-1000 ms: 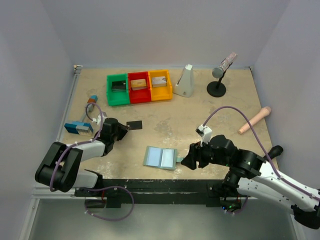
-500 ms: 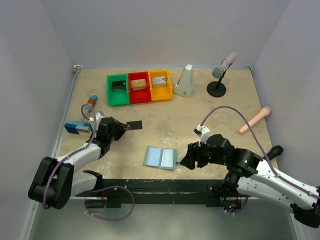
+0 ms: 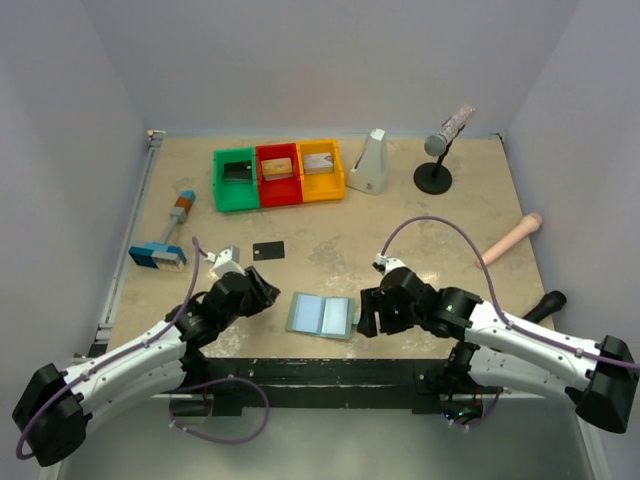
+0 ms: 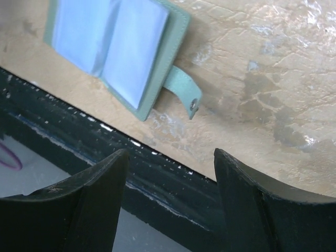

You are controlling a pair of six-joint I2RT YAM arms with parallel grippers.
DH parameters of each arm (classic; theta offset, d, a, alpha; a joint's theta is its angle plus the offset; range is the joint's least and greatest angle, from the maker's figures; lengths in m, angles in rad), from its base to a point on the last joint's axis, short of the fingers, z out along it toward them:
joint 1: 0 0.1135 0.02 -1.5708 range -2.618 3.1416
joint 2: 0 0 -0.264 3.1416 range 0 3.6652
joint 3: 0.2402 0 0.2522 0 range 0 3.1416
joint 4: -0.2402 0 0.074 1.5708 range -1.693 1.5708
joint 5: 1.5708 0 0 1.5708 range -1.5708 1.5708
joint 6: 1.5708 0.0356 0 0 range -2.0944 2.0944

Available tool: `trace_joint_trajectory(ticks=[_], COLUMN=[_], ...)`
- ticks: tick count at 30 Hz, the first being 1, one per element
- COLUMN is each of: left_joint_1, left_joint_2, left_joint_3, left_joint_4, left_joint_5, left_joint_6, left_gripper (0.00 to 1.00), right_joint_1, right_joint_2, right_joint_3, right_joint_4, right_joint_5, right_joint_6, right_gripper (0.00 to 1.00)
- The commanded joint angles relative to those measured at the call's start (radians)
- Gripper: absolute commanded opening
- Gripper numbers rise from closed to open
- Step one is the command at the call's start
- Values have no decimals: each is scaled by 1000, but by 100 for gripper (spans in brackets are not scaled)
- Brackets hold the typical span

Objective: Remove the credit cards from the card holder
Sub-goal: Remove the credit card from the card holder.

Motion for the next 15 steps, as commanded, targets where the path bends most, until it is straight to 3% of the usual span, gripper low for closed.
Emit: trace_joint_trajectory(ticks=[1, 7, 10, 15], left_joint_1=[-49, -46, -43, -43], left_joint_2=[-85, -277, -371, -455], left_joint_3=[-78, -81, -103, -167], left_joint_4=[-106, -231, -239, -118], left_joint_5=[2, -72, -60, 77], left_joint_6=[-61, -55, -77, -16], left_gripper=[51, 57, 80, 89], right_joint_1=[2, 2, 0, -9], right_joint_2=[56, 177, 217, 274], right_joint_3=[-34, 14, 27, 63], right_joint_4=[77, 90, 84, 82], right_joint_5=[60, 77, 113, 126], right_joint_6=[104, 146, 167, 171], right_gripper=[70, 66, 62, 55])
